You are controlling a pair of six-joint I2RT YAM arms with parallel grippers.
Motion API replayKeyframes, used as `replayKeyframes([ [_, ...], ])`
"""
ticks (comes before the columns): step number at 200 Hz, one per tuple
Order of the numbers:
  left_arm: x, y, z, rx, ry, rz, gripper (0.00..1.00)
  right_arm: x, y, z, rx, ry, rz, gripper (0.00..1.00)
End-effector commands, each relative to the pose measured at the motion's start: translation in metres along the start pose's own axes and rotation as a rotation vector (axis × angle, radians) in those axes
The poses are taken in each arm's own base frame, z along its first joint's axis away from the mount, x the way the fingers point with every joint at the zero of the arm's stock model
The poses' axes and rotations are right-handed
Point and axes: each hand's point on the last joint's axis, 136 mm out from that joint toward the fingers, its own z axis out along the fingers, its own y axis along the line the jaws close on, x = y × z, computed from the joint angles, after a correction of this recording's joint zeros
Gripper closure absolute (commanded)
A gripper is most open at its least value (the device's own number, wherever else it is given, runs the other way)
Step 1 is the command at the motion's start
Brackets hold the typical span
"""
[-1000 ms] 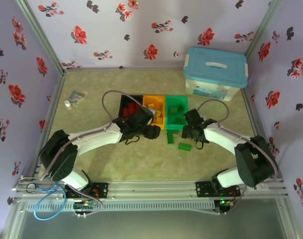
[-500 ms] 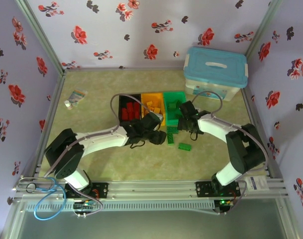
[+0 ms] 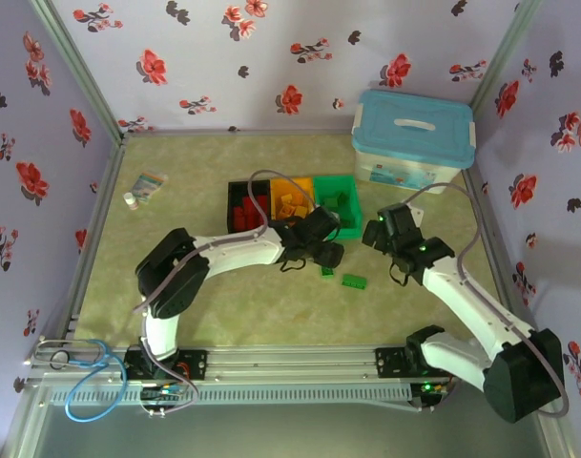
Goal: Sort the legos into containers by color
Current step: Pick up the lego from the center of the table.
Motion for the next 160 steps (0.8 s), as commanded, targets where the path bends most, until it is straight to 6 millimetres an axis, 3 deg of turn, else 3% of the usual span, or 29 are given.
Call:
replayKeyframes([
  [1,0.008,0.005,0.011,-0.087,0.056,-0.037,0.28,0.01,-0.018,0.002,0.067,0.017,0.013,0.07],
  [56,0.007,0.009,0.032,-0.172,0.077,-0.07,0.27,0.013,-0.018,0.003,0.053,0.023,0.021,0.07],
  [160,0.001,-0.001,0.061,-0.175,0.115,-0.063,0.25,0.014,-0.023,0.001,0.047,0.014,0.032,0.08],
])
